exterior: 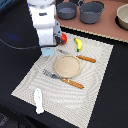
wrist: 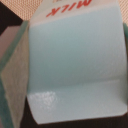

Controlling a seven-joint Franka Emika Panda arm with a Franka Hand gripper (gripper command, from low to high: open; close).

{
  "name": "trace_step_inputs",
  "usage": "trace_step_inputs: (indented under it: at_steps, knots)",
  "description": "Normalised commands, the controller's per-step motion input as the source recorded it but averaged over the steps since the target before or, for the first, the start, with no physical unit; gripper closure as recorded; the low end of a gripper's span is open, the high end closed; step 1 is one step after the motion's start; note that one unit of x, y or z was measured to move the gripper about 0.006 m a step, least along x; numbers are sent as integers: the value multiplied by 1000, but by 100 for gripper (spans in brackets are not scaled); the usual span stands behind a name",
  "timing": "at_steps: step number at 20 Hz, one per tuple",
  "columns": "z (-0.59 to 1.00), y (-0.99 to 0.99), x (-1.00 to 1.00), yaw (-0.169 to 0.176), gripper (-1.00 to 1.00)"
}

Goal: Interact with the objects in diverse but meaningful ways.

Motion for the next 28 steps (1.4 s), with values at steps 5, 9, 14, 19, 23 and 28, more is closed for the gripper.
trace_step_inputs:
  at_steps: [5,9,14,19,23,28]
  knots:
    - [-213,-151,165,1,100]
    - [66,0,167,0,-100]
    - [385,0,181,-12,-100]
    - [621,-31,205,-32,-100]
    - [827,-239,181,-104,-100]
    - [682,-446,442,-102,-100]
